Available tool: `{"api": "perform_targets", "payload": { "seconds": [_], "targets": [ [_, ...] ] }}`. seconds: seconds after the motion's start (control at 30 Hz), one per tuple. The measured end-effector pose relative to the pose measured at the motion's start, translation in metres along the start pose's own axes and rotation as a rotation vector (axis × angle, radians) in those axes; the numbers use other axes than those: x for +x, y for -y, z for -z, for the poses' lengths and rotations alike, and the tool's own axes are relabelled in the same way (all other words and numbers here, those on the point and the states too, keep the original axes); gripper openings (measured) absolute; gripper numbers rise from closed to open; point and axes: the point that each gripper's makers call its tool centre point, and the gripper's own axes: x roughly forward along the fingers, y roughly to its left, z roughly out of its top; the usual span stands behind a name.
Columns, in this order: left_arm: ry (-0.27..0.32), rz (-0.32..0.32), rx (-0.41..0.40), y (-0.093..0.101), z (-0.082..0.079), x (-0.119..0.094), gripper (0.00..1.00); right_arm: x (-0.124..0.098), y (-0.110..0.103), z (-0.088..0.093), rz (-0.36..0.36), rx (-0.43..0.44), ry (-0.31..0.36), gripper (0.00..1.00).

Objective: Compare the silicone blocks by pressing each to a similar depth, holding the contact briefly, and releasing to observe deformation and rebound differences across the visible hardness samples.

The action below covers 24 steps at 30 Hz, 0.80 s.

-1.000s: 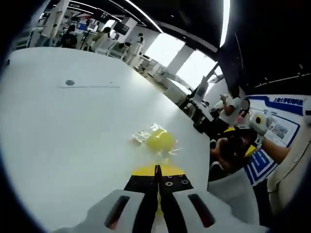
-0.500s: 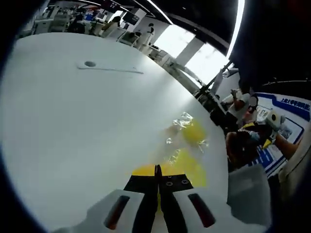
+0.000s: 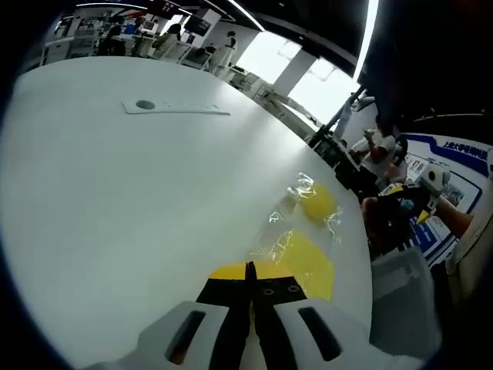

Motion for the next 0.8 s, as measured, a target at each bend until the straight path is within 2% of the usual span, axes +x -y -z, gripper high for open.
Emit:
{"api": "perform_targets", "payload": {
  "seconds": [0.1,0.2,0.33,0.37,0.57,0.6,0.67,0.77,0.8],
  "targets": [
    [0.007,-0.002,-0.004,-0.001,0.000,-0.001,0.00,0.001,-0.001,0.000,-0.005,-0.004,-0.002,0.57],
    [0.022,-0.022,-0.037,-0.005,-0.001,-0.004,0.07,0.002,-0.003,0.000,-0.012,-0.003,-0.001,0.57],
    [0.055,-0.031,-0.046,-0.004,-0.006,-0.008,0.29,0.003,-0.005,-0.001,-0.021,-0.001,0.003,0.57],
    [0.067,-0.041,-0.038,-0.003,-0.008,-0.011,0.34,0.003,-0.006,-0.001,-0.023,-0.001,0.002,0.57],
    [0.144,-0.103,0.000,0.007,-0.018,-0.033,0.48,0.002,-0.012,-0.006,-0.033,-0.005,0.025,0.58],
    [0.172,-0.127,0.017,0.009,-0.021,-0.039,0.50,0.002,-0.013,-0.008,-0.035,-0.008,0.030,0.58],
    [0.173,-0.160,0.054,0.013,-0.020,-0.050,0.57,0.001,-0.016,-0.011,-0.043,-0.006,0.047,0.58],
    [0.191,-0.202,0.096,0.022,-0.021,-0.067,0.60,0.000,-0.019,-0.015,-0.045,-0.003,0.071,0.58],
    [0.208,-0.238,0.133,0.026,-0.023,-0.075,0.60,-0.001,-0.020,-0.016,-0.047,0.005,0.080,0.58]
  ]
}}
